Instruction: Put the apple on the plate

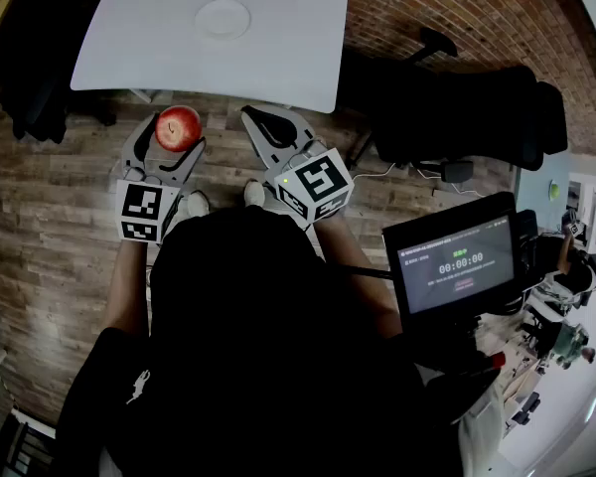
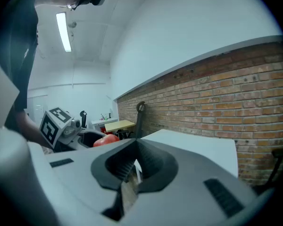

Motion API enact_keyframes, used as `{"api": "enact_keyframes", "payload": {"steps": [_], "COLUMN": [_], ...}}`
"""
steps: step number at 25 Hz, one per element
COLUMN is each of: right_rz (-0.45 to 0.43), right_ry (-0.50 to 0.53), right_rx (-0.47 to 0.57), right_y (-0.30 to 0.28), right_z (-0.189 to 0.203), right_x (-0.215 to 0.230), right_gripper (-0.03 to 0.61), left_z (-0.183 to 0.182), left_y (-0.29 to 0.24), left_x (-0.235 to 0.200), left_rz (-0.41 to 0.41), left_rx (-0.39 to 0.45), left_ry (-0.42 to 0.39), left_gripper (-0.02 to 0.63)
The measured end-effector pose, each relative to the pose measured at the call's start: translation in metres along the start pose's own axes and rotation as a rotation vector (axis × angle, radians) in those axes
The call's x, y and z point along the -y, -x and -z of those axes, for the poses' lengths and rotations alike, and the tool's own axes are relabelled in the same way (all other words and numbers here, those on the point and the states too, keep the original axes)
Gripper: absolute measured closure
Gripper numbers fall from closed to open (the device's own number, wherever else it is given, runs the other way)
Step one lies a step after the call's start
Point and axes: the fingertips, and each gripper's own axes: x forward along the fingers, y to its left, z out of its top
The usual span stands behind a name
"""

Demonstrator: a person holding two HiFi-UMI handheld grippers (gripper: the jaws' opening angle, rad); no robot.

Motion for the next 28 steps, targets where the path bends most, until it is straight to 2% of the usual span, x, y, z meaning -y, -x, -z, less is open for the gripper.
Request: {"api": "enact_keyframes", "payload": {"steps": [6, 11, 20, 28], "right_rz": [-0.005, -0.055, -0.05, -0.061], "right_ry": [0.006, -0.022, -0.024, -0.027], "right_rx": [-0.004, -0.007, -0.012, -0.015], "right_y": [0.001, 0.001, 0.015, 0.031], "right_z": [0.004, 0.009, 0.02, 0.032], "right_x": [0.0, -0.005, 0.0, 0.005], "right_gripper": [0.575, 0.575, 0.575, 0.575], "left_z": [0.004, 0.007, 0.012, 0.017], "left_y": [-0.002, -0.003, -0.005, 0.0], "left_x": [0.002, 0.004, 0.017, 0.024], "left_rz": [0.0, 0.001, -0.003, -0.047], "left_rx": [-0.003, -0.004, -0.014, -0.024], "left_ry": [-0.005, -0.004, -0.004, -0.001], "left_gripper": [0.225, 0.225, 0.225, 0.225]}}
